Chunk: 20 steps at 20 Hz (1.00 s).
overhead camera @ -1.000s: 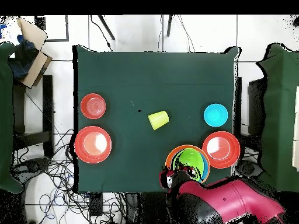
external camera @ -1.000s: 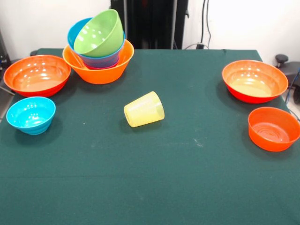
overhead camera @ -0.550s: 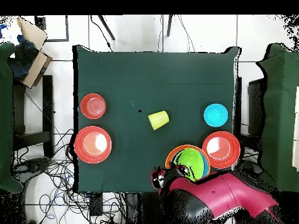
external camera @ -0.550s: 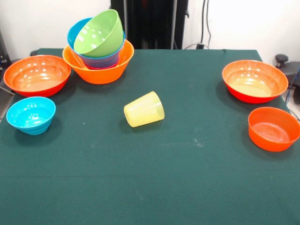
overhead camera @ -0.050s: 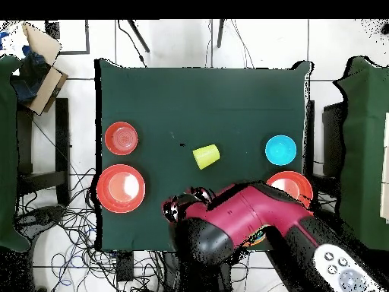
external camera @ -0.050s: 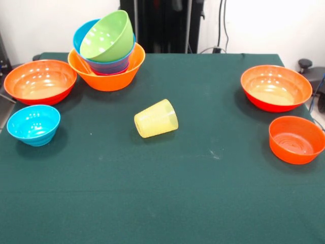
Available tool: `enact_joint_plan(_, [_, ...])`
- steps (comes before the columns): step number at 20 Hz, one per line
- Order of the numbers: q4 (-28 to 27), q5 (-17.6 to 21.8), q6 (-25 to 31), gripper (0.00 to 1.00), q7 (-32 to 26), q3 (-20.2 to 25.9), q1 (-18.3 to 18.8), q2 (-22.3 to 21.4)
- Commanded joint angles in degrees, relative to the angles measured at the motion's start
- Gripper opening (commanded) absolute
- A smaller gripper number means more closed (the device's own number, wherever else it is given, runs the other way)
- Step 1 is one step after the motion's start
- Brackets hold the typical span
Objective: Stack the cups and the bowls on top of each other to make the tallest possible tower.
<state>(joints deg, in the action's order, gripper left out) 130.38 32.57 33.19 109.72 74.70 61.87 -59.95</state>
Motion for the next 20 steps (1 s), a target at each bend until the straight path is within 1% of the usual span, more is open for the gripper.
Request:
enact_joint_plan(1, [-9.4, 6.7, 6.4, 1.00, -9.0, -8.4, -6.4, 8.9])
enact_joint_plan(3, [-10.2, 6.8, 6.9, 1.00, -8.8, -9.2, -7.7, 9.5])
enact_joint_plan(6, [-11.0, 6.9, 7.2, 1.00, -7.0, -10.4, -10.3, 9.4])
enact_joint_plan(10, [-11.5, 7.8, 5.2, 1.00, -2.5, -13.6, -15.1, 9.3])
enact_joint_plan(11, [-11.5, 8.7, 3.7, 1.00, -1.0, -14.7, -16.6, 9.9])
enact_joint_plan(13, [-10.8, 9.7, 1.4, 1.00, 0.7, -16.4, -18.1, 10.5])
enact_joint_plan(16, [-9.6, 10.6, -1.5, 1.00, 2.2, -18.3, -19.4, 10.7])
enact_joint_plan(20, [-6.1, 13.0, -6.8, 1.00, 5.2, -21.6, -20.5, 11.4])
